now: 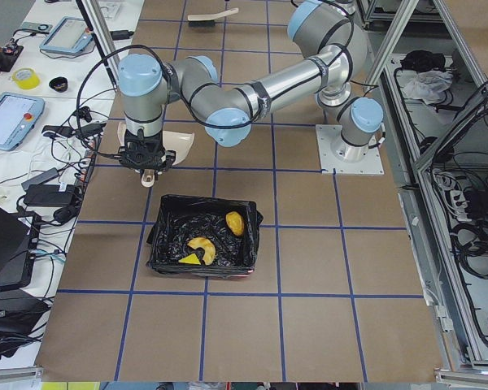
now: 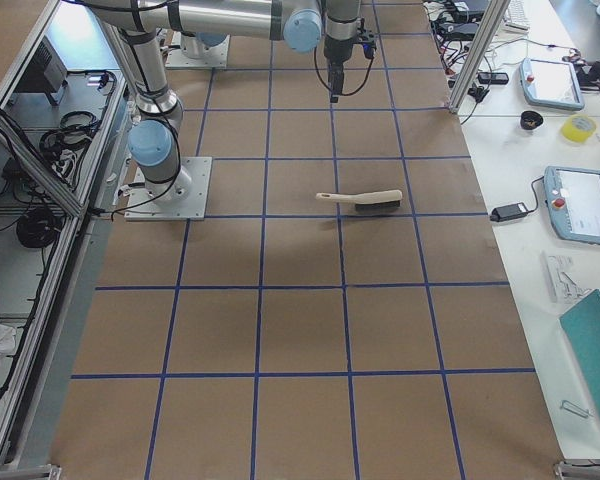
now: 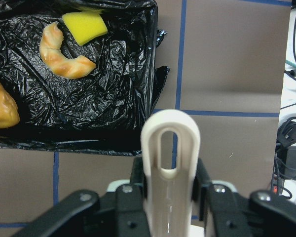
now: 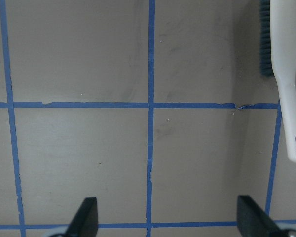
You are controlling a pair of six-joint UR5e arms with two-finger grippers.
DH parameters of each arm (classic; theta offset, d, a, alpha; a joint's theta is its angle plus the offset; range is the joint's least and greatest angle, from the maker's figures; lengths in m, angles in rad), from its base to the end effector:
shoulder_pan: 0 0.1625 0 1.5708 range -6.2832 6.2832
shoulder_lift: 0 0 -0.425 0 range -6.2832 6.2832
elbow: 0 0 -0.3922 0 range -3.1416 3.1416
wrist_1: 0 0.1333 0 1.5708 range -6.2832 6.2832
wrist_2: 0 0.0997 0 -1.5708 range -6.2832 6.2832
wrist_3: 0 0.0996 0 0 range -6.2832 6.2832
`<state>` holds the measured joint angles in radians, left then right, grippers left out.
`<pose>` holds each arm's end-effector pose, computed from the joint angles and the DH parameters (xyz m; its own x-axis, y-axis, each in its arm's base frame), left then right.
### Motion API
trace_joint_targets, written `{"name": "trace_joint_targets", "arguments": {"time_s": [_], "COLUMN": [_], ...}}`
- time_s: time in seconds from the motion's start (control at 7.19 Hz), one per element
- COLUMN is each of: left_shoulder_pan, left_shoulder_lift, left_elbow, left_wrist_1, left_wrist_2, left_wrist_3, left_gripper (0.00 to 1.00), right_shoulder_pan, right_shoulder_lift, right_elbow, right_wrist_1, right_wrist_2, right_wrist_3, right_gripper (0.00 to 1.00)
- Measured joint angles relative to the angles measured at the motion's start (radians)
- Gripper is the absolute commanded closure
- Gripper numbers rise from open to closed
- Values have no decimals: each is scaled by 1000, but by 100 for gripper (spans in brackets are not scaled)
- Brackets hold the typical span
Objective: Sweep and dump trash into bin
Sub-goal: 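Bring the empty dustpan back and lower it onto the table with the left gripper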
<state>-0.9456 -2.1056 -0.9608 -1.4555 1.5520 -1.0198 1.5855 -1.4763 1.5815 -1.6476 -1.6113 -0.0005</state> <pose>0.3144 -0.6665 0.4787 0.0641 -0.9832 0.1710 -0.9934 -0.0793 -0.0834 0.1370 -0.5250 0.4421 -0.9990 -0.0163 0.0405 -0.0152 0.9995 0.0284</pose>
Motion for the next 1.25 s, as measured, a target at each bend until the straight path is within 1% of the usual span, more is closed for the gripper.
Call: {"name": "trace_joint_targets", "arguments": {"time_s": [0.28, 0.56, 0.97, 1.25], "left_shoulder_pan": [-22, -55, -166, -228], "left_shoulder_lift": [-25, -62, -116, -145], "left_elbow": [-41, -56, -59, -79], "left_wrist_1": [10, 19, 27, 27], "left_wrist_2": [-34, -45, -16, 27], "left_wrist_3": [-42, -95, -184, -207], "left_gripper": [100, 100, 100, 100], "right_shoulder_pan": [1, 1, 0, 0], "right_shoulder_lift": [-1, -1, 0, 1], "right_elbow": [0, -1, 0, 0], "right_wrist_1": [4, 2, 2, 2], "right_wrist_2": [9, 32, 27, 26], "right_wrist_3": [-1, 0, -1, -1], "right_gripper": [0, 0, 0, 0]}}
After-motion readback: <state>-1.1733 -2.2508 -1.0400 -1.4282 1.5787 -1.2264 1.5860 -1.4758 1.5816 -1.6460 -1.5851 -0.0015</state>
